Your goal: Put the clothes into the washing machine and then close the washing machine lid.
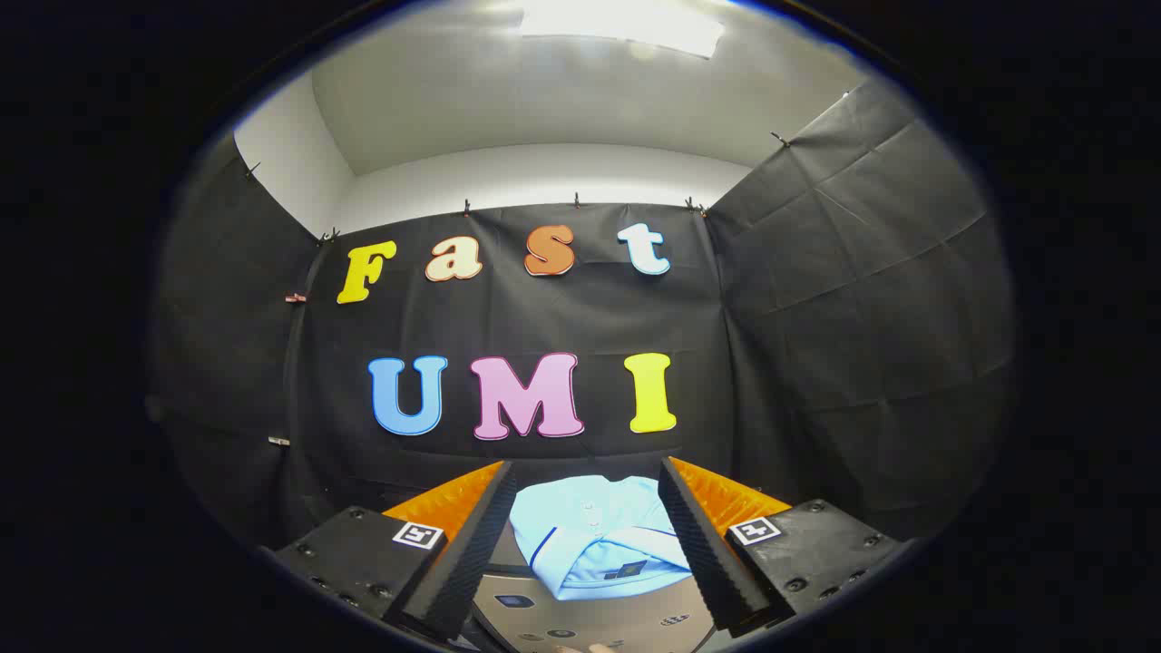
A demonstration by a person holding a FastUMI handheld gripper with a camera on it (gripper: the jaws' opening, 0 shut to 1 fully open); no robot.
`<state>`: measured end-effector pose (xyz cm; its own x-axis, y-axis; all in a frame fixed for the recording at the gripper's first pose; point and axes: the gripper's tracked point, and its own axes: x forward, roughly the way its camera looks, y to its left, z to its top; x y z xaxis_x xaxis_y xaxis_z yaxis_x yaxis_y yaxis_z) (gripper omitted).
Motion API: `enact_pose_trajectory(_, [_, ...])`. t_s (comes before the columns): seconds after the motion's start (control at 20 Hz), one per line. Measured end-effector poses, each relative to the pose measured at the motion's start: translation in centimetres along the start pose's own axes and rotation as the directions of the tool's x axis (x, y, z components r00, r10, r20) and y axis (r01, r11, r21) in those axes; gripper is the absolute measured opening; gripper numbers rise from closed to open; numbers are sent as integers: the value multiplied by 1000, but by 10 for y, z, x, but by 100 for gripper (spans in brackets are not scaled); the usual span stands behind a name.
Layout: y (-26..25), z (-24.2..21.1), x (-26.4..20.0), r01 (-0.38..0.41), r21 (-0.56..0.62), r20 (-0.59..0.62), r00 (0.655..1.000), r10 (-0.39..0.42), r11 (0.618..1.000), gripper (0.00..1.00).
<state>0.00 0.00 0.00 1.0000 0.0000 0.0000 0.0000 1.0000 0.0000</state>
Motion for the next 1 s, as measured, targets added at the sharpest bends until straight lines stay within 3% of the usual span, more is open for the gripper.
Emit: enact_pose_trajectory(1.0, [-3, -1, 0, 11, -9, 0, 1000, -11, 1000, 98])
